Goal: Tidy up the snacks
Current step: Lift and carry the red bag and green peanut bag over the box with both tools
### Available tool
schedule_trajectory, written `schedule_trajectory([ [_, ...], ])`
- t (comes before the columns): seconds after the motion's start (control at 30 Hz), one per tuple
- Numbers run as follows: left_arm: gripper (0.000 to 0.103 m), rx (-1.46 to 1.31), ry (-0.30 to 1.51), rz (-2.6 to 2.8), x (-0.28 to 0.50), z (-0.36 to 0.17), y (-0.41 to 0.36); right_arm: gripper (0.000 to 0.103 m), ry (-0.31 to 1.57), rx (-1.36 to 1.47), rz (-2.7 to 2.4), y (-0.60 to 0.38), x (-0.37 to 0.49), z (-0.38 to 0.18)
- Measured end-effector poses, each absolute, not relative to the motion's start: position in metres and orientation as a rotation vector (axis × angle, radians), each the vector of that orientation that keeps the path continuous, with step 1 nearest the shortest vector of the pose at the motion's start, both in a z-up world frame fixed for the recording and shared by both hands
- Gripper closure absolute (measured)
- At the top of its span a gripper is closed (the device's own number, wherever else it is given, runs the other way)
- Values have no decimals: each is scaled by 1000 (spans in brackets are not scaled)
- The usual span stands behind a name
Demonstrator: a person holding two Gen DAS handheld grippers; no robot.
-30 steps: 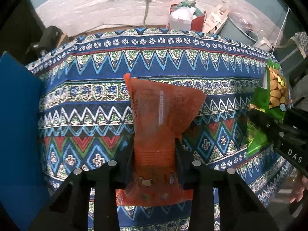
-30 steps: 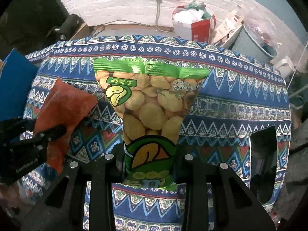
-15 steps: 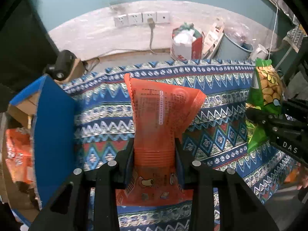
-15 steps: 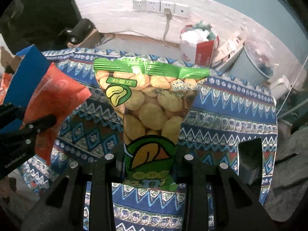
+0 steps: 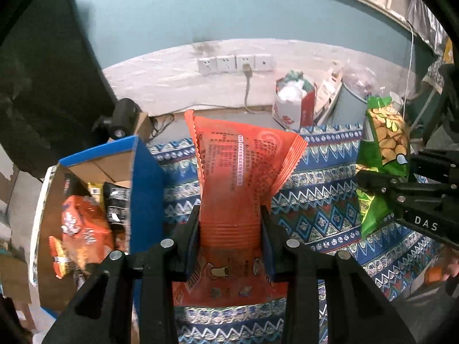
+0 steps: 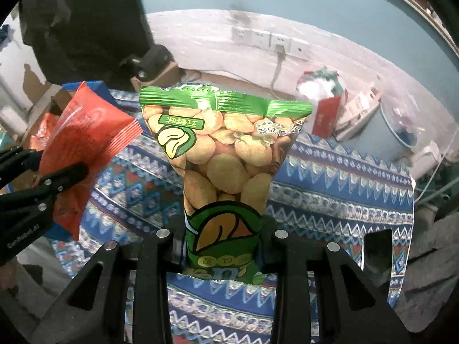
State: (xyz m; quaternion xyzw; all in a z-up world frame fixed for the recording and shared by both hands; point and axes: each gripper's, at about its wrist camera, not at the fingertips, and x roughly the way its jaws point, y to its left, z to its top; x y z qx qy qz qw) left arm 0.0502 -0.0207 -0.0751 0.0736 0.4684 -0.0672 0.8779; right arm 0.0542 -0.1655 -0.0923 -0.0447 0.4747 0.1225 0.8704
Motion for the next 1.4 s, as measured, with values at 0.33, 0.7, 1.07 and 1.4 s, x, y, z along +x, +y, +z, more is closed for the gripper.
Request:
schedule_trajectory([
  [0.33,66,98,899,-78,37,-41,26,72,944,-102,342,-123,59,-66],
  [0.7,66,-5,854,3,23,-19,93,72,920,-137,451,-57,77,-53],
  [1.07,66,-107,843,124,11,-16,171,72,913,-196,540,7,93,-48],
  [1.4,66,-165,880,205,9,-39,217,72,922,-228,594,55,111,-54],
])
